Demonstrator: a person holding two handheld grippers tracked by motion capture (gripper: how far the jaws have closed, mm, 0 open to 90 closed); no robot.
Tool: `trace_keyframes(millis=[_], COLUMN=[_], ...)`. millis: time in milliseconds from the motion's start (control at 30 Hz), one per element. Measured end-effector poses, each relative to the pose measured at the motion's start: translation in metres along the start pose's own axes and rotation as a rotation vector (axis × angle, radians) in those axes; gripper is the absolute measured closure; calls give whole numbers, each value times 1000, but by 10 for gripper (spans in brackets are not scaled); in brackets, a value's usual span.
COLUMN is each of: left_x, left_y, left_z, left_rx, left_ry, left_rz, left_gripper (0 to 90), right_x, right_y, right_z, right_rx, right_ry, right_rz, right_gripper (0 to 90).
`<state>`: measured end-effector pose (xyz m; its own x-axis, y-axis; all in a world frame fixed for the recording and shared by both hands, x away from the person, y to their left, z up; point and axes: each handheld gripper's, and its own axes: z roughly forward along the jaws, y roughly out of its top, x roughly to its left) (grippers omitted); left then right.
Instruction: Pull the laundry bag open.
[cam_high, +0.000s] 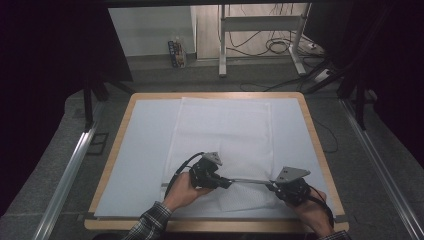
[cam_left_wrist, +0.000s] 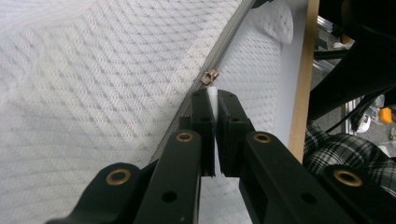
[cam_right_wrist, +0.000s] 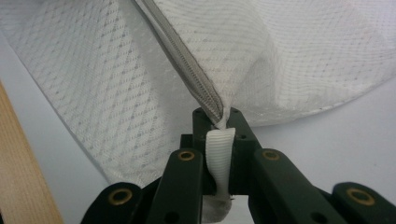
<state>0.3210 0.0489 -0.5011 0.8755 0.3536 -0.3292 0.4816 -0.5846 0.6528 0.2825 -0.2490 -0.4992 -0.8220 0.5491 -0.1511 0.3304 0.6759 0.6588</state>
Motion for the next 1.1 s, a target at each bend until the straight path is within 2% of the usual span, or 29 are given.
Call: trace_keyframes(millis=[367, 1100], left_x=[3, 10], left_y=[-11, -33], left_z=[-10, -29], left_rx=[-14, -34], left_ry=[24, 37], left_rz=[-16, -64], left_gripper=[873, 873], right_x=[0, -1], right_y=[0, -1], right_z=[0, 0], right_rx=[-1, 0], right_ry=[6, 3], right_rz=[8, 15], right_gripper=[844, 844])
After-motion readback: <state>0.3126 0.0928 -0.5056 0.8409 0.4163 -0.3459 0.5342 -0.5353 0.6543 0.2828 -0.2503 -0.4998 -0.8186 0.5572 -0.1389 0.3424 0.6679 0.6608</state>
